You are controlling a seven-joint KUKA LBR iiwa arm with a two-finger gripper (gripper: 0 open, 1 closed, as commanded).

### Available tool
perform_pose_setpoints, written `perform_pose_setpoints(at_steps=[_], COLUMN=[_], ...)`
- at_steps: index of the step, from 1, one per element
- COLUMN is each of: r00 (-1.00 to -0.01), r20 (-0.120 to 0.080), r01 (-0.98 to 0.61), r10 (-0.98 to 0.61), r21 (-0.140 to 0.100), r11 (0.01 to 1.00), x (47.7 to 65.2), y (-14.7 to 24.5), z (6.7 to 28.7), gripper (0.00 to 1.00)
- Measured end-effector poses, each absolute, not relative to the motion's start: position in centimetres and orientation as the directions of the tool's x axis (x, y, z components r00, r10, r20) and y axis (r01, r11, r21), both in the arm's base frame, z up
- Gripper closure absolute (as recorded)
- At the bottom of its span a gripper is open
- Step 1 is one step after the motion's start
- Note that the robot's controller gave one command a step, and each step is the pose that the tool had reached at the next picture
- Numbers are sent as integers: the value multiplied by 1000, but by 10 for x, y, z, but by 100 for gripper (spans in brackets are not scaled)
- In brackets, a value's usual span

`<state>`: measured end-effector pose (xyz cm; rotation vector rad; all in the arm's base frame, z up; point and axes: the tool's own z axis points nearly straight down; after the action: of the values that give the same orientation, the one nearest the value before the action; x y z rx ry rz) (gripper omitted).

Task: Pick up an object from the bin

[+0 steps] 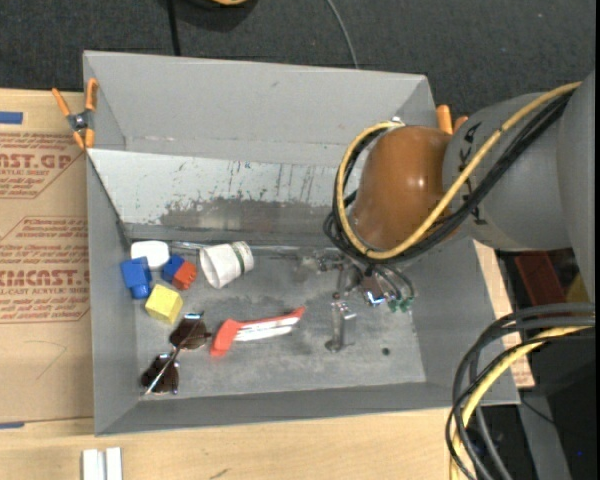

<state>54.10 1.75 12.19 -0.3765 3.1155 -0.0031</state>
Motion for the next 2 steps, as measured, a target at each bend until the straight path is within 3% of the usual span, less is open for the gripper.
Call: perform_pose_setpoints(at_steps=[1, 2], r00=[-994, -994], r20=[-5, -6], r01=[-105, -106], r10=[-105, -106], r21=[2, 2], r11=[994, 994], x=[568, 568], y=[47, 46], z=[69, 70], gripper=[100, 100])
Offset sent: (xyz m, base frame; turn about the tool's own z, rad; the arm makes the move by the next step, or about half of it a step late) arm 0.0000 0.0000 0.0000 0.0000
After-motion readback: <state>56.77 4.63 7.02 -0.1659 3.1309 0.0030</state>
